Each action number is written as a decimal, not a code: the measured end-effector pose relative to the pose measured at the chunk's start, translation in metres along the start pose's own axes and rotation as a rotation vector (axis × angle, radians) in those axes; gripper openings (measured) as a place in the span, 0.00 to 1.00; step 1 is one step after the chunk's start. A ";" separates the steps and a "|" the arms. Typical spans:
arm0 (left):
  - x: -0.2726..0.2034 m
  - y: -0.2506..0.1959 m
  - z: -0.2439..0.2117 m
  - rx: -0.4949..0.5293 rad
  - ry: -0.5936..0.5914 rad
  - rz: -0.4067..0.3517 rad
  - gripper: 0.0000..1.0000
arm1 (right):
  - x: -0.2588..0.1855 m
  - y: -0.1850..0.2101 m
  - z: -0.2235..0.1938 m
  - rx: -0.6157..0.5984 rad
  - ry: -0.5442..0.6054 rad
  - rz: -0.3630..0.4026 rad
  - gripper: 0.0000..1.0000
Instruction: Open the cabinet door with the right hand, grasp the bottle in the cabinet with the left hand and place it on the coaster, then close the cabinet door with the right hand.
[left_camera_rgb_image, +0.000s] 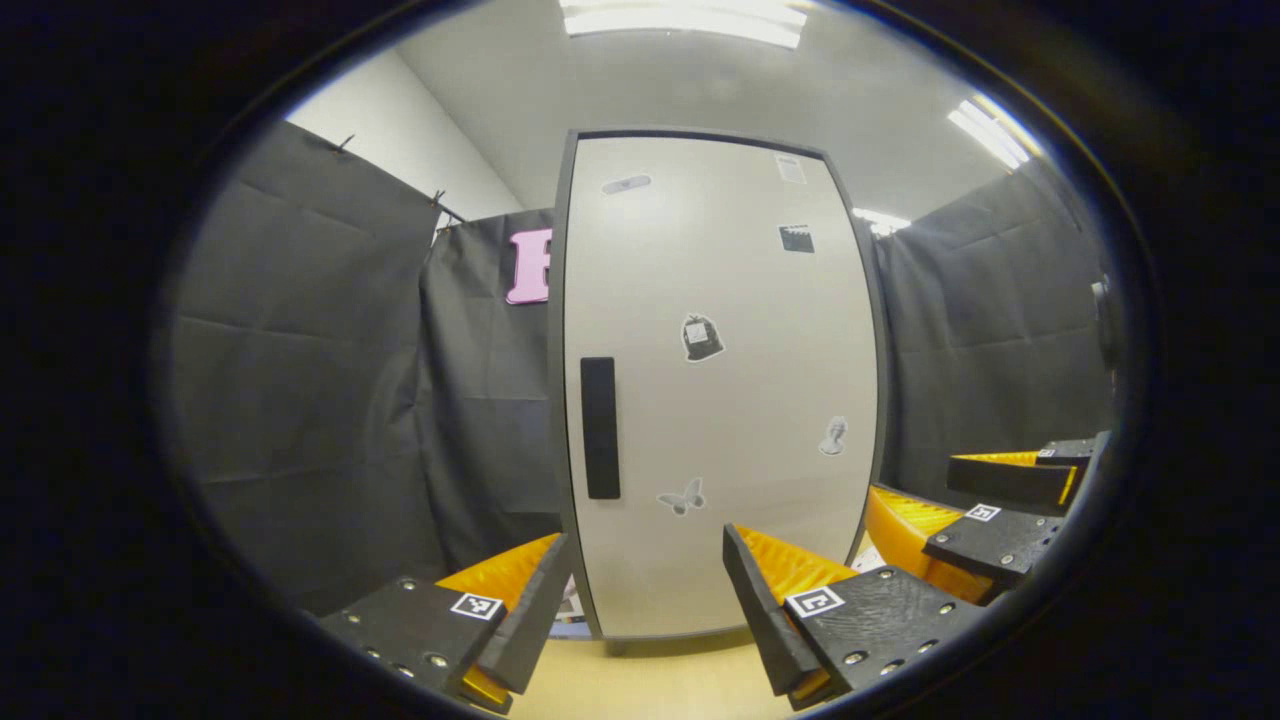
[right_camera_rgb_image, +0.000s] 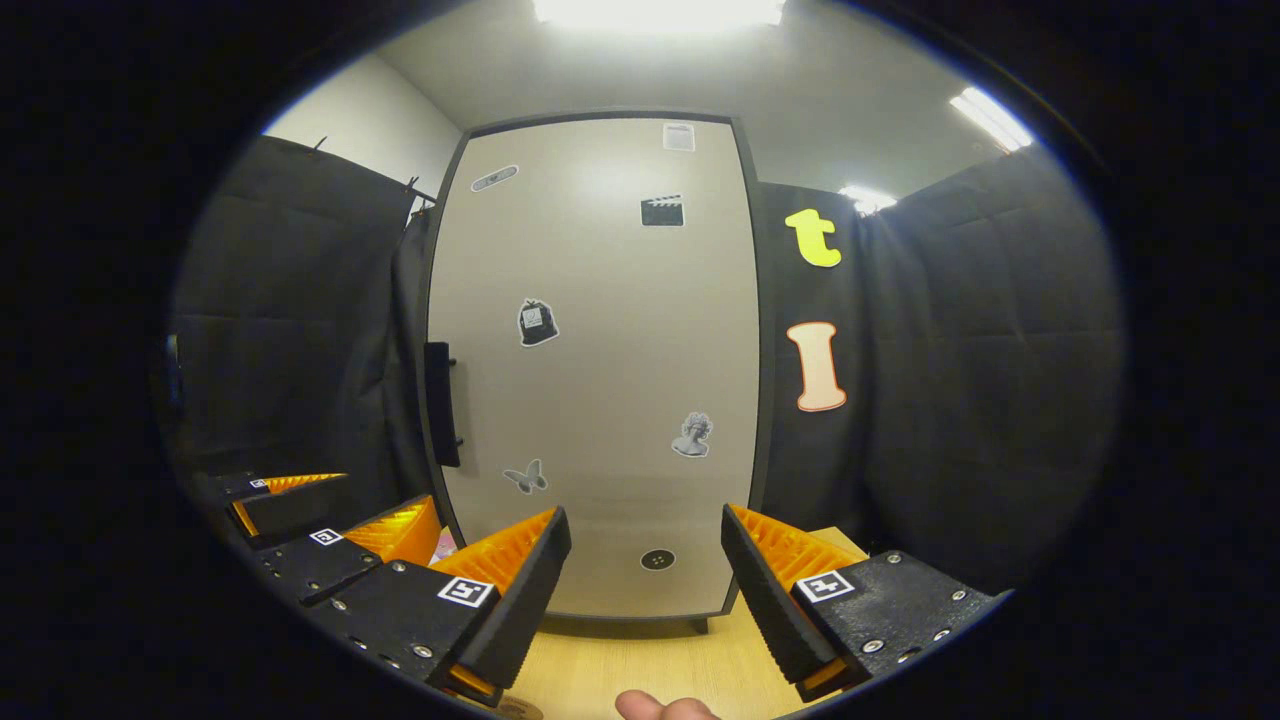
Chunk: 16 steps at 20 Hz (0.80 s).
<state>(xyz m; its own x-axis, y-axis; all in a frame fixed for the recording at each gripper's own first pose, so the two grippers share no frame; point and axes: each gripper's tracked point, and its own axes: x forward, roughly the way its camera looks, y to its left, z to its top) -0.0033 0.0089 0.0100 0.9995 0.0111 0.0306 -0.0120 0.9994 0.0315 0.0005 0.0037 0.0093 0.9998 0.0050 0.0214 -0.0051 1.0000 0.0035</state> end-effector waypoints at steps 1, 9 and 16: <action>-0.001 0.002 0.000 -0.003 0.000 0.004 0.87 | -0.001 -0.001 0.000 0.000 0.000 -0.001 0.94; -0.014 0.026 0.000 -0.005 -0.013 0.029 0.83 | 0.013 0.000 0.008 0.006 0.005 0.009 0.94; -0.047 0.072 -0.023 0.023 0.005 0.088 0.90 | 0.046 0.052 0.030 -0.019 -0.022 0.103 0.94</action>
<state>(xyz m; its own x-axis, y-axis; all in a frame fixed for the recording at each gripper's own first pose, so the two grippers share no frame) -0.0501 0.0808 -0.0119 0.9946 0.0995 0.0293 -0.1009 0.9935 0.0520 0.0455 0.0555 0.0403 0.9932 0.1081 0.0430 -0.1074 0.9940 -0.0192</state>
